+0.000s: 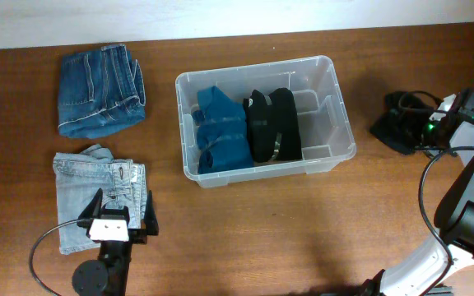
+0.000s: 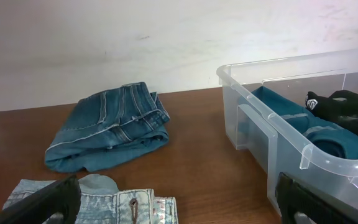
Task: Pack container
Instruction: 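Move the right gripper to the second black folded garment and grasp it, then carry the black garment with the right gripper into the bin and lower it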
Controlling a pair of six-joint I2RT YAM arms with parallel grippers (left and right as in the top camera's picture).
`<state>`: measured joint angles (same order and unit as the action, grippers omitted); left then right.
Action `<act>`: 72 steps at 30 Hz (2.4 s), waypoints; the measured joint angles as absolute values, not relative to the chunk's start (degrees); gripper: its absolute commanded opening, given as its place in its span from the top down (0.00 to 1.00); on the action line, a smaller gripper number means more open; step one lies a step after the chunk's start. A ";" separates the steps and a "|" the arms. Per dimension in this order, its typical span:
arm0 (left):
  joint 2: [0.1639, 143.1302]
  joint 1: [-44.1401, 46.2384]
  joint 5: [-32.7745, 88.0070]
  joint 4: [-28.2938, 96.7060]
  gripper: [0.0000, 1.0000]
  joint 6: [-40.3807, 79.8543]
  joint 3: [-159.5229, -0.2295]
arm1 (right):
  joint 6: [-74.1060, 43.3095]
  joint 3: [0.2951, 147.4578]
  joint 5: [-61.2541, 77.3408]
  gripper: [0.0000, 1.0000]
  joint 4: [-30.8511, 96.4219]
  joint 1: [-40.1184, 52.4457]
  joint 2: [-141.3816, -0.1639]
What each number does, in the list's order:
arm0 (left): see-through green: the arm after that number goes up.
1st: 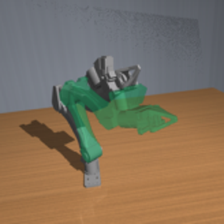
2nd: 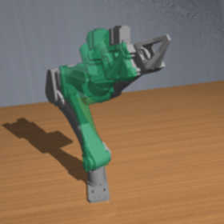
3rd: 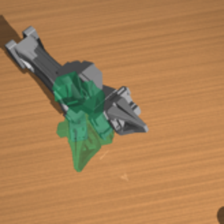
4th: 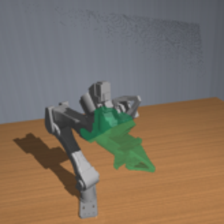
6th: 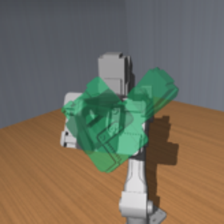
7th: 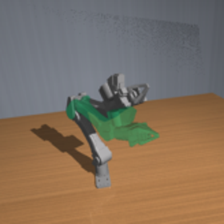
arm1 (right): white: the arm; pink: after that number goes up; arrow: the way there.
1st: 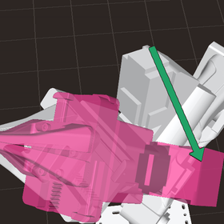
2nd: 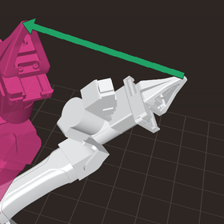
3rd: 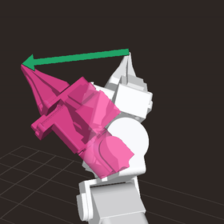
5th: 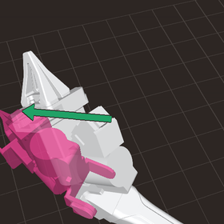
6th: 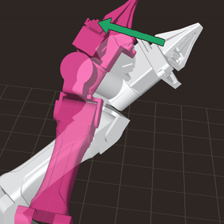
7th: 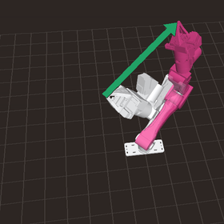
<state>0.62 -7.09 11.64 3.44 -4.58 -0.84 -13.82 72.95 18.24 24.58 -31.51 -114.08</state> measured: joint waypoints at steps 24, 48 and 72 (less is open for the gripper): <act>0.62 -7.09 11.64 3.44 0.01 -4.58 -0.84 | -20.69 77.60 22.87 0.96 30.26 -34.96 -116.09; 0.62 -7.09 11.62 3.44 0.00 -4.58 -0.84 | 1.58 103.92 26.87 0.96 59.81 -6.50 -97.49; 0.62 -7.09 11.64 3.44 0.01 -4.58 -0.84 | 2.35 103.31 -15.90 0.96 61.45 10.83 -112.79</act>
<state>0.62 -7.09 11.64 3.44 -4.58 -0.84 2.35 103.31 -15.90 61.45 10.83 -112.79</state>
